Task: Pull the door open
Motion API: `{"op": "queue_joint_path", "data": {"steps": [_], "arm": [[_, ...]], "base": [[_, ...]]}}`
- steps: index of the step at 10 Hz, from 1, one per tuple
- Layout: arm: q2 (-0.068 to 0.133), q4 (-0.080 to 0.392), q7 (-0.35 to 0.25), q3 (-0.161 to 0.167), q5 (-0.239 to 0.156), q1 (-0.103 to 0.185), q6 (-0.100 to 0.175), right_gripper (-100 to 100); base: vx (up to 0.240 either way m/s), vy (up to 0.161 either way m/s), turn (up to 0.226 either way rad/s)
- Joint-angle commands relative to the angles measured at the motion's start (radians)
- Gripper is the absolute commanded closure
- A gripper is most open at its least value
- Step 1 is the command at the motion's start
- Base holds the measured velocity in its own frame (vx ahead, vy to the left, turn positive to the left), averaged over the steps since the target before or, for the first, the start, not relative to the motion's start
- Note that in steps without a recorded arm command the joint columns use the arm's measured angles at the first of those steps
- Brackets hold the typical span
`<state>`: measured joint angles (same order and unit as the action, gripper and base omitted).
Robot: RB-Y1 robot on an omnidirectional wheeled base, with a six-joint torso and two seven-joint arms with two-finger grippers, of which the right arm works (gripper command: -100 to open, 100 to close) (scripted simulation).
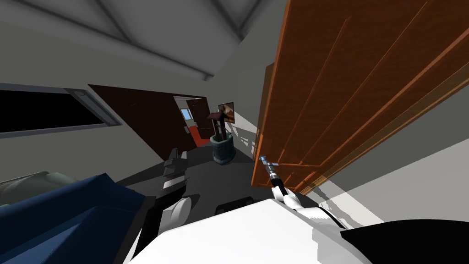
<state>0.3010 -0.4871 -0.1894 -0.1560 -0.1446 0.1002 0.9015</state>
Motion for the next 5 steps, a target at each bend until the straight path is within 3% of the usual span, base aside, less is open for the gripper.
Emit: {"op": "queue_joint_path", "data": {"steps": [1,3,4,5], "arm": [[0.019,-0.009,-0.035,0.024,0.016,-0.022,0.029,100],[0.029,-0.013,-0.052,0.038,0.025,-0.033,0.043,100],[0.050,-0.022,-0.090,0.068,0.045,-0.059,0.071,100],[0.050,-0.022,-0.090,0.068,0.045,-0.059,0.071,100]], "base": [[-0.121,0.003,-0.031],[-0.072,0.003,-0.021],[-0.083,-0.001,-0.035],[-0.078,-0.003,-0.024]]}}
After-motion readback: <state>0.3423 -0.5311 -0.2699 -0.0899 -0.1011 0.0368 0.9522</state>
